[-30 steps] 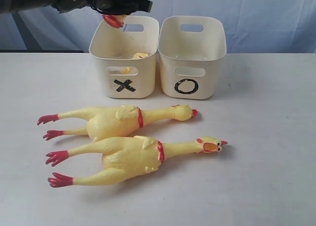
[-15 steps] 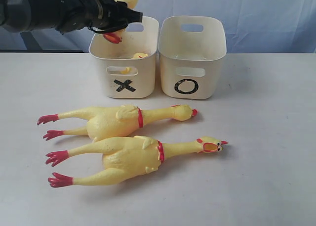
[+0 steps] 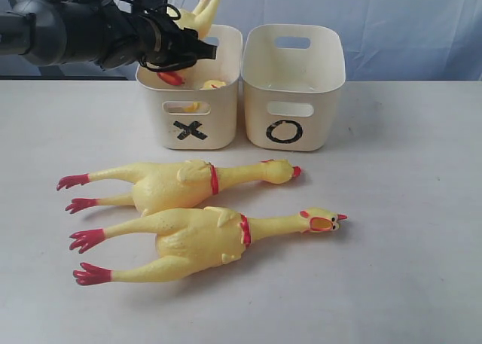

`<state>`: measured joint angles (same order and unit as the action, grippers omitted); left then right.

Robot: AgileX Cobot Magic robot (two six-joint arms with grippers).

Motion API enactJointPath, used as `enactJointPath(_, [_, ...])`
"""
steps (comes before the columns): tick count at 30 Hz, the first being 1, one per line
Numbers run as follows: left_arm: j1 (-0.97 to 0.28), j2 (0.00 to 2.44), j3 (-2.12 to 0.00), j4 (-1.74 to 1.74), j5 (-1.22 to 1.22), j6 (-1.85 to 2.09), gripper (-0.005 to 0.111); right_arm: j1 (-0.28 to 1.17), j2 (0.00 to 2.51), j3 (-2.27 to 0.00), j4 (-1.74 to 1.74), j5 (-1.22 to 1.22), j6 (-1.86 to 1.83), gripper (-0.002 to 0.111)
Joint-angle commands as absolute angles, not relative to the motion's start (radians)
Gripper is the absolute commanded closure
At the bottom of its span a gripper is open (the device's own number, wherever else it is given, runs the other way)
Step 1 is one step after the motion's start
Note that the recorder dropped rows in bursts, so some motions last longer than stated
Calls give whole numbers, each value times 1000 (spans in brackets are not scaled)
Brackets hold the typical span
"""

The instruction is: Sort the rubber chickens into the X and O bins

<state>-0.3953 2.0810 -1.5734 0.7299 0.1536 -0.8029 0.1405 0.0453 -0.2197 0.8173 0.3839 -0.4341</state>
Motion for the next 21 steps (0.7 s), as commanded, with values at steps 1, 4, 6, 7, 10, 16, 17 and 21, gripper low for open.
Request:
enactJointPath(1, [-391, 2077, -1576, 734, 140, -810, 38, 142, 52, -224, 819, 391, -439, 108])
enactJointPath(4, [-391, 2077, -1576, 734, 164, -810, 38, 142, 52, -224, 819, 391, -439, 108])
enactJointPath(6, [-391, 2077, -1576, 734, 180, -810, 38, 142, 52, -224, 819, 391, -439, 108])
enactJointPath(7, [-391, 2077, -1576, 734, 182, -810, 38, 142, 52, -224, 819, 391, -439, 108])
enactJointPath(10, [-389, 2073, -1576, 730, 190, -810, 38, 142, 52, -224, 819, 391, -439, 108])
enactJointPath(16, [-389, 2030, -1576, 737, 272, -806, 38, 142, 52, -224, 819, 391, -439, 108])
enactJointPath(17, [-389, 2019, -1576, 737, 292, -804, 38, 142, 52, -224, 819, 391, -439, 108])
enactJointPath(21, [-389, 1972, -1576, 730, 384, -804, 45, 142, 52, -224, 819, 393, -439, 108])
